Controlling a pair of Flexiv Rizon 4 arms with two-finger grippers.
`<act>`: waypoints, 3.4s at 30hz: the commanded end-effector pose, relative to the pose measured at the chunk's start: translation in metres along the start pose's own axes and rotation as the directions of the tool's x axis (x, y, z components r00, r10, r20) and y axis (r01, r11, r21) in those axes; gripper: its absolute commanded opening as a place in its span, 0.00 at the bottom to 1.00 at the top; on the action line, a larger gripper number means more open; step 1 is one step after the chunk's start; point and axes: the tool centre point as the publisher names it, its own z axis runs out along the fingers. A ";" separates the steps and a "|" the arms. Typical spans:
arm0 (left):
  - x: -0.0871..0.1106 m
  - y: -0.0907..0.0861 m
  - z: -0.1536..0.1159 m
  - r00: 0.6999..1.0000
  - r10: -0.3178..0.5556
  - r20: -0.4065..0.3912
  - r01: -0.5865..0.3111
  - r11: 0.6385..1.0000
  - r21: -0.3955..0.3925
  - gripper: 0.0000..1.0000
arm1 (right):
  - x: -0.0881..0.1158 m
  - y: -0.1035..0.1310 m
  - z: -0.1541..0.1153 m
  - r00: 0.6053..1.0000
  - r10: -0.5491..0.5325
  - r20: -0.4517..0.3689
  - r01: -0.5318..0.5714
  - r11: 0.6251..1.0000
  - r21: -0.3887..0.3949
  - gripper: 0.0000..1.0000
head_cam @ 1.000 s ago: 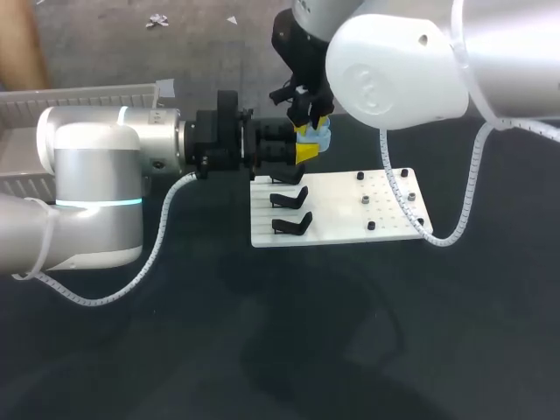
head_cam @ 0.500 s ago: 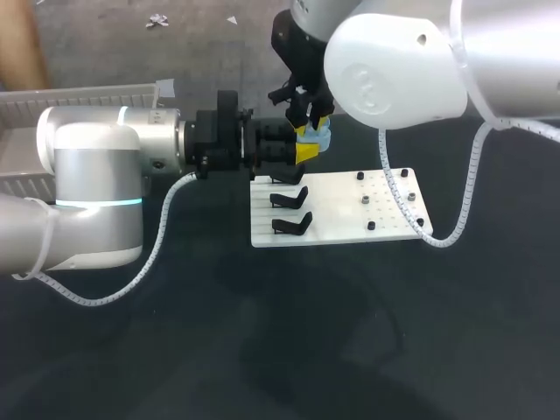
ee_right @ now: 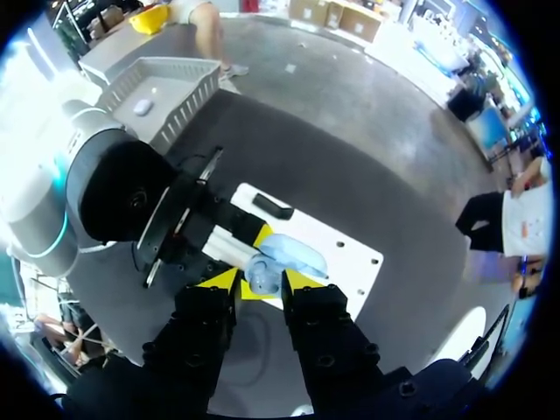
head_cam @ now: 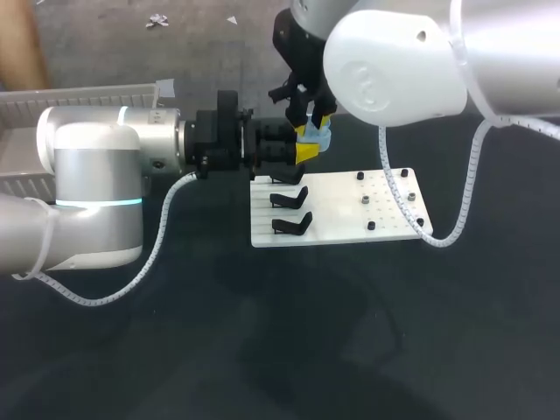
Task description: Pick up each earbud case from the left stands, insert the matching earbuds, close the lid, and place the case in the box.
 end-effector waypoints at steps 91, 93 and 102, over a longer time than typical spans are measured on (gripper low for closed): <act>0.001 -0.002 0.000 1.000 0.005 0.005 -0.005 1.000 -0.008 0.00 | -0.023 -0.044 0.013 0.967 0.228 0.116 -0.233 0.972 0.032 0.22; 0.001 -0.002 0.000 1.000 0.005 0.005 -0.005 1.000 -0.008 0.00 | -0.021 -0.042 0.013 0.967 0.229 0.115 -0.234 0.972 0.029 0.22; 0.001 -0.002 0.000 1.000 0.005 0.005 -0.005 1.000 -0.008 0.00 | -0.017 -0.036 0.010 0.964 0.237 0.122 -0.241 0.971 0.011 0.23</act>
